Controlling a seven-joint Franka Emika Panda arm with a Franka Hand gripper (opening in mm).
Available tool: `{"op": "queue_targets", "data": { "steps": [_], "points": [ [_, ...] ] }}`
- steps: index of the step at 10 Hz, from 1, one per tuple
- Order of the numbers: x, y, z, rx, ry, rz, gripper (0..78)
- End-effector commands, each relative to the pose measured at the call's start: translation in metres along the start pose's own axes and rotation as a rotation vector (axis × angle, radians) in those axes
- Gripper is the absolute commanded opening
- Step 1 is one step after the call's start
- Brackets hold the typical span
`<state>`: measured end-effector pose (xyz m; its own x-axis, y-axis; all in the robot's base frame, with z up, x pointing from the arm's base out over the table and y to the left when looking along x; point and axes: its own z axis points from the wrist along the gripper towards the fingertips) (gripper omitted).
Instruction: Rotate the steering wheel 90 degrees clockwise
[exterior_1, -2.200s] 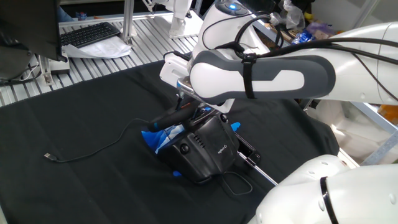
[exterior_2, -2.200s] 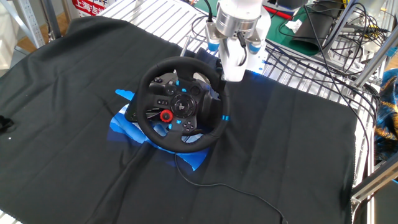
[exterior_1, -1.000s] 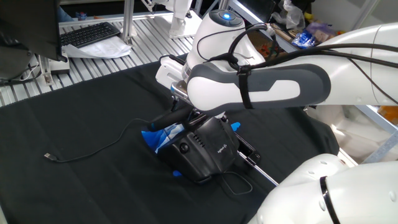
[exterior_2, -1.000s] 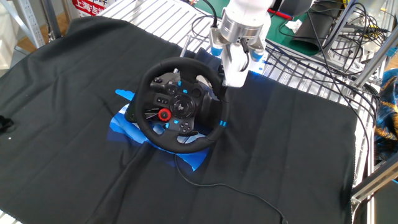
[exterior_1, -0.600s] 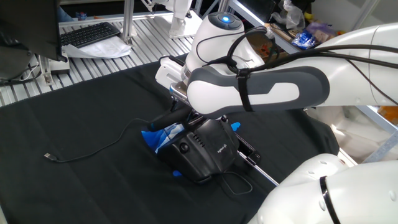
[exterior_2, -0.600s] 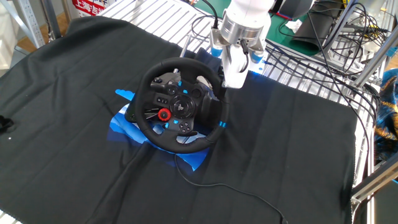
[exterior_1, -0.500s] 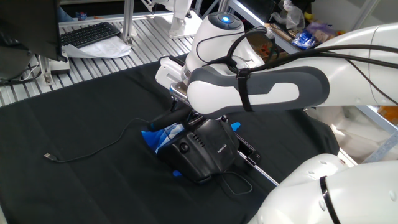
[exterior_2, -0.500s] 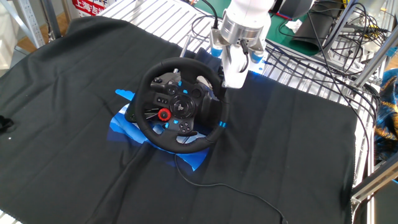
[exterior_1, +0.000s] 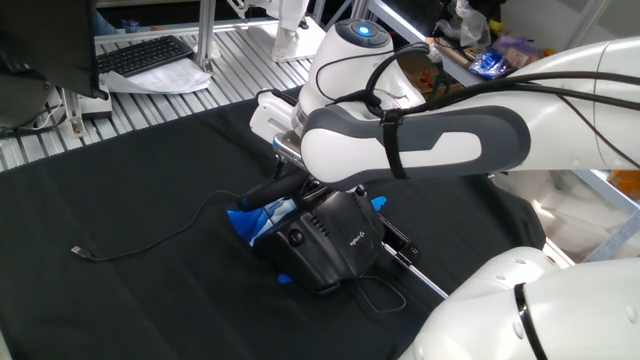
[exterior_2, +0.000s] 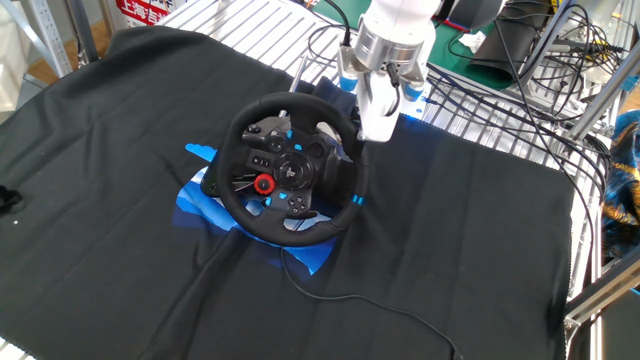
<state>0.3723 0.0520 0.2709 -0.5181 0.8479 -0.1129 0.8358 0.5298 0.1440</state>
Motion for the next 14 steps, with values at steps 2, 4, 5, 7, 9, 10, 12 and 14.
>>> {"op": "queue_targets", "data": {
  "steps": [2,4,5,7,9,10,12,14],
  "points": [
    [0.005,-0.001,-0.002,0.007,0.004,0.052,77.5],
    [0.005,-0.001,-0.002,0.007,0.004,0.052,77.5],
    [0.005,-0.001,-0.002,0.007,0.004,0.052,77.5],
    [0.005,-0.001,-0.002,0.007,0.004,0.052,77.5],
    [0.005,-0.001,-0.002,0.007,0.004,0.052,77.5],
    [0.005,-0.001,-0.002,0.007,0.004,0.052,77.5],
    [0.011,0.011,-0.019,0.007,0.016,0.041,77.5],
    [0.013,0.014,-0.032,0.016,0.023,0.014,77.5]
  ]
}}
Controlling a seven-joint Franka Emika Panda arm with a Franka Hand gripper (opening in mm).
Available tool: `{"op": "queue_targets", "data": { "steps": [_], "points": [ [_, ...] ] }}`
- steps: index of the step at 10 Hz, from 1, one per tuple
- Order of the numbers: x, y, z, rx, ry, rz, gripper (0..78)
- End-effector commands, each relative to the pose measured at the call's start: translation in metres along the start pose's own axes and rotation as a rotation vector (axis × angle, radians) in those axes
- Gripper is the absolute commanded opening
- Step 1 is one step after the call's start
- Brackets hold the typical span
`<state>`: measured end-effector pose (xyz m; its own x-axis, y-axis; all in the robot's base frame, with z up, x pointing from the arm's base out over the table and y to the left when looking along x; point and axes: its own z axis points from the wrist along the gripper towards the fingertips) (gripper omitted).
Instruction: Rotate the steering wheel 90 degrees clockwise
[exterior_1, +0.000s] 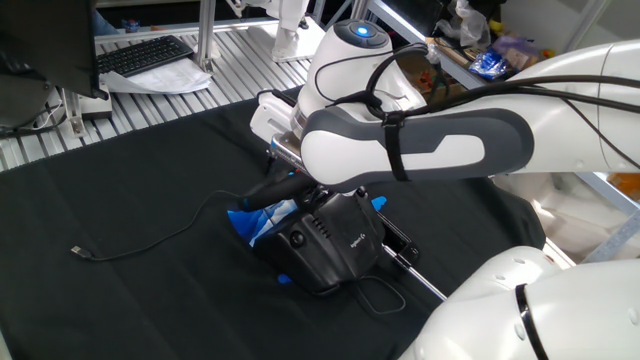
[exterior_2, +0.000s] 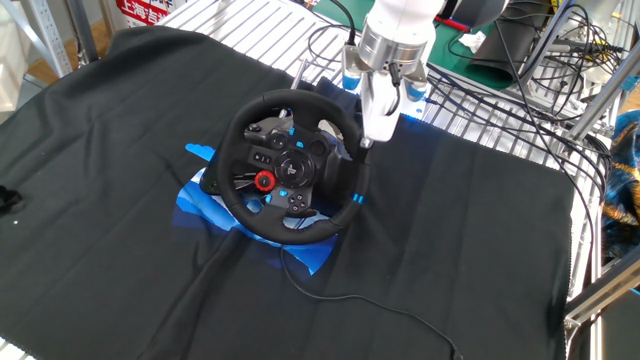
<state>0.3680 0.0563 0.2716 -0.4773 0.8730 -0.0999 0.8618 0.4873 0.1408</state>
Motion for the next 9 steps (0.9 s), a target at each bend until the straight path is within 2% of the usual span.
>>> {"op": "queue_targets", "data": {
  "steps": [1,2,4,5,6,7,9],
  "points": [
    [0.010,0.016,-0.036,0.014,0.021,-0.043,77.5],
    [0.013,0.016,-0.040,0.021,0.023,-0.064,77.5],
    [0.013,0.011,-0.053,0.030,0.040,-0.197,77.5],
    [0.010,0.006,-0.062,0.051,0.070,-0.298,77.5],
    [0.007,0.004,-0.068,0.060,0.087,-0.347,77.5],
    [0.000,-0.003,-0.082,0.081,0.127,-0.497,77.5],
    [-0.009,-0.008,-0.095,0.106,0.170,-0.638,77.5]
  ]
}}
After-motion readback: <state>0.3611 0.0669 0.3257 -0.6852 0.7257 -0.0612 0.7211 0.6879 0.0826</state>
